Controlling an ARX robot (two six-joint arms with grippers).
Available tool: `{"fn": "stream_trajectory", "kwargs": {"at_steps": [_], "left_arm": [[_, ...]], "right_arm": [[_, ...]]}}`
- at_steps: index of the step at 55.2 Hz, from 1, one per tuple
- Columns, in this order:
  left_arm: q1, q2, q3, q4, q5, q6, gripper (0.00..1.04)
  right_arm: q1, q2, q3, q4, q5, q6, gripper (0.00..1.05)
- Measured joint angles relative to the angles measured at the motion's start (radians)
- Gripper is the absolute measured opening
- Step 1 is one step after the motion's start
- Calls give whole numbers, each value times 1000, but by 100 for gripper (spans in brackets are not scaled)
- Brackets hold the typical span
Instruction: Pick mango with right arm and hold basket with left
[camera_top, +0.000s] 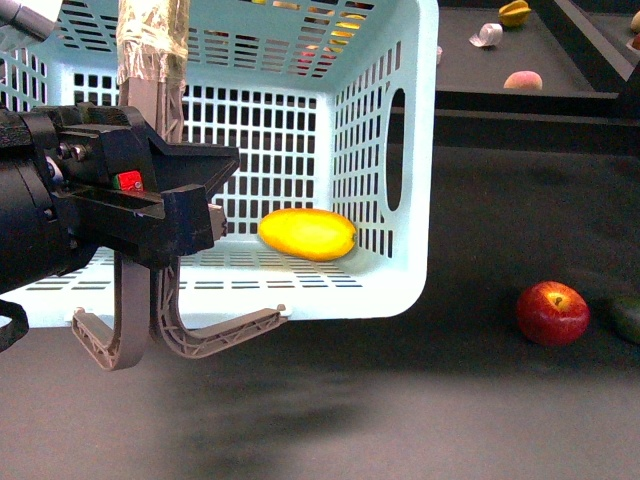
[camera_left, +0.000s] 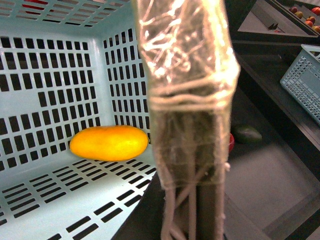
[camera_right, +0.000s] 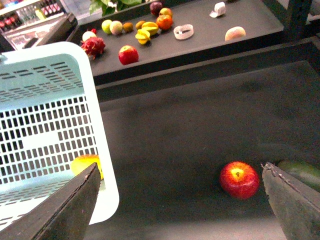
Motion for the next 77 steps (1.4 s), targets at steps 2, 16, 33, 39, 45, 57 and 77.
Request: {"fn": "stream_trajectory", "kwargs": {"at_steps": [2, 16, 33, 39, 45, 57, 77], "left_arm": [[0, 0, 0, 0, 0, 0, 8], [0, 0, 0, 0, -4, 0, 8], [0, 0, 0, 0, 0, 2, 8], [0, 0, 0, 0, -2, 0, 8], [0, 0, 0, 0, -2, 0, 8], [0, 0, 0, 0, -3, 0, 8], [0, 0, 0, 0, -3, 0, 8]], "right_arm": [[-3, -29, -4, -9, 2, 3, 97], [-4, -55, -3, -14, 4, 10, 97], [-87, -178, -148, 259, -16, -304, 40], [-112, -225, -161, 222, -41, -315, 23], [-198, -266, -187, 220, -143, -320, 5], [-225, -344, -199, 155, -150, -324, 2], [-226, -469, -199, 32, -150, -324, 2]]}}
